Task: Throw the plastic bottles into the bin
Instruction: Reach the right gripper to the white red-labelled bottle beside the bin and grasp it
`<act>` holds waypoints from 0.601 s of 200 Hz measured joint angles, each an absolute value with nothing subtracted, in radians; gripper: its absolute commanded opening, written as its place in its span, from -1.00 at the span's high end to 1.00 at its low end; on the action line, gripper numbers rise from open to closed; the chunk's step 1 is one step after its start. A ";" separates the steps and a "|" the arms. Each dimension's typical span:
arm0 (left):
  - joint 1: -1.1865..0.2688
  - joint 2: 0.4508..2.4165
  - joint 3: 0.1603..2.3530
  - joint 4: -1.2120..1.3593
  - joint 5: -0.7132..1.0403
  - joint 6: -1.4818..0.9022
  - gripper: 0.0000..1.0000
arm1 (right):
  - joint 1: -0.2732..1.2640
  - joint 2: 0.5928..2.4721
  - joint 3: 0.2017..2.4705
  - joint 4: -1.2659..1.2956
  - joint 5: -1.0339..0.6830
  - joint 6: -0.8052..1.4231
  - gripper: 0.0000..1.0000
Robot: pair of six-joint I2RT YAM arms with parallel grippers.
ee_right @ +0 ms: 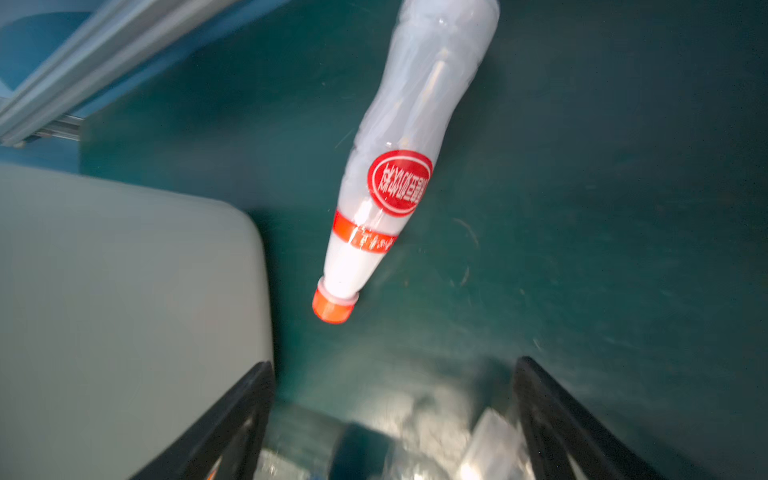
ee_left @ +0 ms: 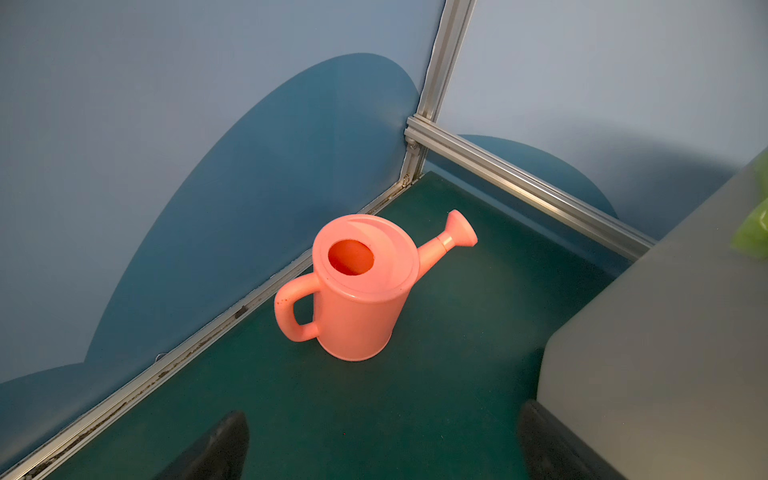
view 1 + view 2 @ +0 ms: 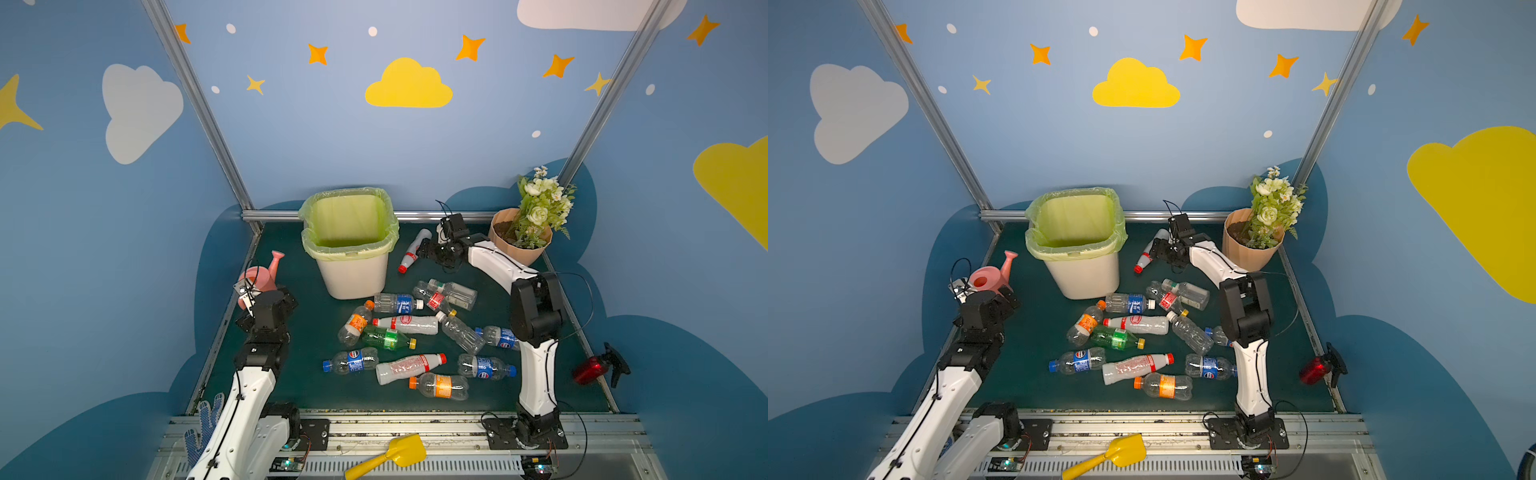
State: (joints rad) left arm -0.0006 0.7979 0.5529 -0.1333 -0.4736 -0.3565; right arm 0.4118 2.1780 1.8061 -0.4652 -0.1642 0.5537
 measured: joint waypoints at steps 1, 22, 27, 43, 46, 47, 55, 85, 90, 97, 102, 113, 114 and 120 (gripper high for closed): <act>-0.001 0.798 0.553 -0.133 -0.474 -0.356 -1.00 | 0.412 2.181 1.810 -0.466 -0.164 0.554 -0.79; -0.001 0.796 0.552 -0.135 -0.472 -0.356 -1.00 | 0.415 2.263 1.877 -0.492 -0.167 0.565 -0.79; -0.001 0.795 0.551 -0.137 -0.469 -0.356 -1.00 | 0.416 2.278 1.884 -0.493 -0.167 0.567 -0.79; 0.000 0.795 0.551 -0.142 -0.461 -0.356 -1.00 | 0.416 2.308 1.900 -0.496 -0.166 0.574 -0.79; 0.000 0.795 0.551 -0.142 -0.459 -0.356 -1.00 | 0.416 2.312 1.903 -0.495 -0.167 0.577 -0.79; 0.000 0.795 0.551 -0.142 -0.459 -0.356 -1.00 | 0.416 2.314 1.904 -0.495 -0.167 0.577 -0.79; 0.000 0.795 0.551 -0.144 -0.457 -0.356 -1.00 | 0.417 2.328 1.919 -0.498 -0.167 0.580 -0.79; 0.000 0.795 0.551 -0.150 -0.451 -0.353 -1.00 | 0.418 2.383 2.004 -0.505 -0.165 0.585 -0.79; 0.000 0.795 0.551 -0.151 -0.450 -0.353 -1.00 | 0.418 2.390 2.018 -0.506 -0.164 0.585 -0.79; 0.000 0.795 0.551 -0.152 -0.448 -0.352 -1.00 | 0.419 2.400 2.036 -0.506 -0.163 0.587 -0.79; 0.000 0.795 0.551 -0.152 -0.446 -0.352 -1.00 | 0.419 2.407 2.048 -0.506 -0.162 0.588 -0.79; 0.000 0.795 0.551 -0.154 -0.442 -0.352 -1.00 | 0.421 2.418 2.069 -0.509 -0.162 0.592 -0.79; 0.000 0.795 0.551 -0.155 -0.442 -0.352 -1.00 | 0.421 2.421 2.073 -0.509 -0.162 0.592 -0.79; 0.000 0.795 0.551 -0.155 -0.440 -0.352 -1.00 | 0.421 2.430 2.088 -0.514 -0.161 0.596 -0.79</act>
